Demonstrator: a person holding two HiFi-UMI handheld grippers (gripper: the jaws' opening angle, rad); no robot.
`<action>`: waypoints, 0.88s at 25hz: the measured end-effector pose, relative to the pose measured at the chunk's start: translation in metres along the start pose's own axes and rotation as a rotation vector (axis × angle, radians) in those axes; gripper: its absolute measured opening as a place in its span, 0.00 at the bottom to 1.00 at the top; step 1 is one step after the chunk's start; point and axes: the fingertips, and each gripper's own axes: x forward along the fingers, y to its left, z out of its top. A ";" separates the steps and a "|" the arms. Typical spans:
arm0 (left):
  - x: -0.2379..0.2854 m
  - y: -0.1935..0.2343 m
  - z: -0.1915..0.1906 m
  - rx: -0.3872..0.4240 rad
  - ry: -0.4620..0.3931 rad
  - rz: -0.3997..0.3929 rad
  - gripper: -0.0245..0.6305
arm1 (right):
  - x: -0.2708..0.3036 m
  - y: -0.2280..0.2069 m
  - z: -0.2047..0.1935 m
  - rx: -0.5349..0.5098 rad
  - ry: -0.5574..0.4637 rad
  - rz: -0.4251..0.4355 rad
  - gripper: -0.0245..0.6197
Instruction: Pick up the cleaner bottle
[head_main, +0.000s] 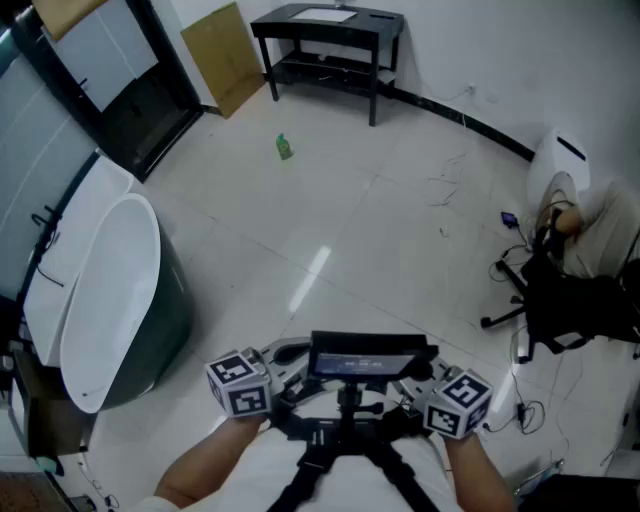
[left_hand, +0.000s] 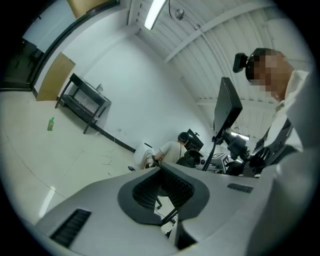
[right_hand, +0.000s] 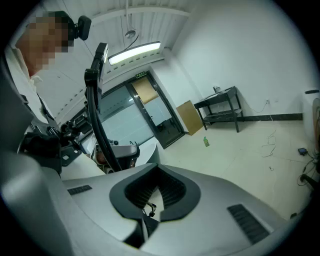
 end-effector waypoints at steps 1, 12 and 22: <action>0.001 0.001 0.001 0.000 -0.002 0.000 0.04 | 0.000 0.000 0.000 0.000 0.002 0.001 0.04; 0.005 0.002 0.000 -0.003 0.001 -0.011 0.04 | 0.006 0.002 -0.006 0.054 0.035 0.081 0.04; 0.002 0.003 0.002 -0.003 0.002 -0.013 0.04 | 0.011 -0.005 -0.009 0.066 0.076 0.022 0.04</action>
